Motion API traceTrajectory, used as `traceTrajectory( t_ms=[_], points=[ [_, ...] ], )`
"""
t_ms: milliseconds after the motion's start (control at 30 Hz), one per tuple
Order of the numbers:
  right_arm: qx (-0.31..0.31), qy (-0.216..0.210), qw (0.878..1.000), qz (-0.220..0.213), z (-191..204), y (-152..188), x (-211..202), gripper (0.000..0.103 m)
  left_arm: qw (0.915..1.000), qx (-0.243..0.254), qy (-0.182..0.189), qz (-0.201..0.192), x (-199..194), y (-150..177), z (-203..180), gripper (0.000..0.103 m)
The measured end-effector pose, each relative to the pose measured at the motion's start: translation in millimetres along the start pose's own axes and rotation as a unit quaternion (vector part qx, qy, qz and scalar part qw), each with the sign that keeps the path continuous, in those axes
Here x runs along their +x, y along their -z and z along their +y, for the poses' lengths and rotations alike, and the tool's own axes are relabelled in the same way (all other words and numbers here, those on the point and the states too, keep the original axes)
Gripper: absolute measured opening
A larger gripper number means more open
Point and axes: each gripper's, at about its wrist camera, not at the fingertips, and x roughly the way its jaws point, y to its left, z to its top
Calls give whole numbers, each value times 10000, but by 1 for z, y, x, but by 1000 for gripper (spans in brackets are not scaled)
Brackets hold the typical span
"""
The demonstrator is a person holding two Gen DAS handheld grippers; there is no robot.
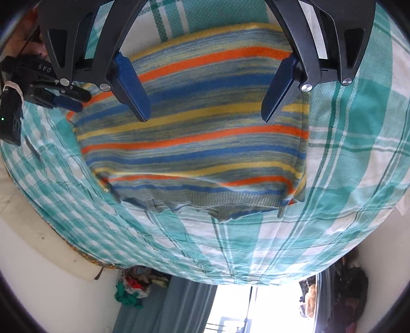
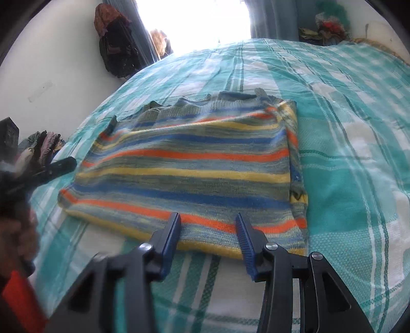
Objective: Fold small clothes
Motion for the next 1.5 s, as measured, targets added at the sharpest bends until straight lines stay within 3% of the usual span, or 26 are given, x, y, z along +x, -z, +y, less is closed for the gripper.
traceTrajectory(
  t_ms=[67,133,333,500,567,667,733,800,833,933,1033,1100,1133,1200,1300,1367,1433,1500],
  points=[
    [200,-68,9996,-193,-8,13,-2,45,9993,27,-328,193,17,20,3,89],
    [242,-96,9995,-182,-9,13,-5,45,9996,-47,-278,76,22,36,11,91],
    [60,-26,9998,-199,-2,15,1,55,9990,108,-410,172,29,34,4,100],
    [-11,-105,9998,-178,-1,14,2,62,9974,179,-591,378,22,27,-2,98],
    [57,-226,9995,-218,-5,15,1,62,9987,174,-216,418,7,9,-4,90],
    [192,-408,9987,-249,-11,15,-1,62,9991,-9,403,147,-10,-48,-1,90],
    [215,-447,9985,-248,-11,16,-1,63,9970,-225,726,154,-1,-95,2,90],
    [187,-448,9985,-246,-9,16,0,64,9931,-223,1029,523,26,-131,-2,89],
    [170,-439,9986,-238,-8,15,0,65,9915,-72,1012,814,45,-144,-8,79],
    [81,-379,9990,-200,-5,14,1,68,9865,458,486,1495,93,-157,-24,61],
    [-37,-290,9994,-164,0,14,2,71,9805,527,341,1861,118,-151,-29,56],
    [-81,-255,9995,-145,2,14,3,72,9768,850,251,1949,126,-144,-40,51],
    [-92,-245,9996,-138,2,14,3,72,9745,1044,149,1980,129,-139,-45,31],
    [-97,-237,9996,-134,2,14,3,72,9696,1333,-54,2052,134,-132,-53,3],
    [-86,-231,9996,-133,3,14,2,72,9723,1598,-288,1681,126,-135,-60,2],
    [-34,-185,9997,-129,3,13,-4,72,9785,1446,-347,1429,121,-145,-57,2],
    [119,-133,9996,-217,2,14,-15,72,9812,1265,-411,1400,127,-148,-52,2],
    [231,-150,9991,-322,0,15,-24,72,9785,1293,-616,1485,140,-141,-51,4]
  ],
)
